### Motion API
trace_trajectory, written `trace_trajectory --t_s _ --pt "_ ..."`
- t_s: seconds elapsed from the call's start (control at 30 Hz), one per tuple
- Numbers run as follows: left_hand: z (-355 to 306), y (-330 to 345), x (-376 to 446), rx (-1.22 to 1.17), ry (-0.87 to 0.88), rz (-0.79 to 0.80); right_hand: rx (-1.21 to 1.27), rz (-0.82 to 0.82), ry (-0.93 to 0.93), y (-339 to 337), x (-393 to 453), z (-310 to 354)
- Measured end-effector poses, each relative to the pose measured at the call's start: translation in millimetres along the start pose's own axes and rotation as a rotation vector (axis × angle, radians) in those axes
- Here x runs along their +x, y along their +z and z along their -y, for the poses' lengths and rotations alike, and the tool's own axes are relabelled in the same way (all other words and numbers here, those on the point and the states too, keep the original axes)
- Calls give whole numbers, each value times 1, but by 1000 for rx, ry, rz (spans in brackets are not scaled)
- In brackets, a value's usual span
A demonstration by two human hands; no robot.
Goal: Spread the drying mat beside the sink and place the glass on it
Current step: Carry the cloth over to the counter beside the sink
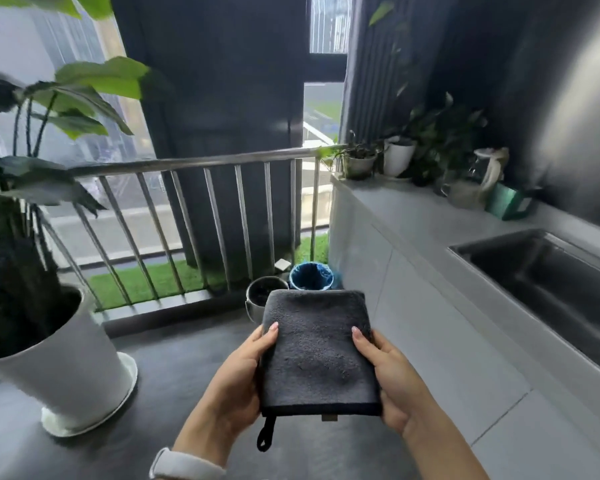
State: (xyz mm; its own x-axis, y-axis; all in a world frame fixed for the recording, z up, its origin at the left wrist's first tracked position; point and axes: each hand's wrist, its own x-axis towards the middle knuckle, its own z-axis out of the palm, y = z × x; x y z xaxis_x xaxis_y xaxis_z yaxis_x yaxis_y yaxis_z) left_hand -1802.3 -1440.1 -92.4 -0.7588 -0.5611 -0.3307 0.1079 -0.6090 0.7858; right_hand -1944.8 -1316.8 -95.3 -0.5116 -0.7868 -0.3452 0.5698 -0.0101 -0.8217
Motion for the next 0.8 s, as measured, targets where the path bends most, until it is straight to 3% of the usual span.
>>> trace_trajectory --t_s 0.43,0.8 --pt "-145 20 346 92 -144 195 57 -261 -156 11 293 129" --pt "-152 104 600 317 -259 358 157 -591 -261 -80 473 210"
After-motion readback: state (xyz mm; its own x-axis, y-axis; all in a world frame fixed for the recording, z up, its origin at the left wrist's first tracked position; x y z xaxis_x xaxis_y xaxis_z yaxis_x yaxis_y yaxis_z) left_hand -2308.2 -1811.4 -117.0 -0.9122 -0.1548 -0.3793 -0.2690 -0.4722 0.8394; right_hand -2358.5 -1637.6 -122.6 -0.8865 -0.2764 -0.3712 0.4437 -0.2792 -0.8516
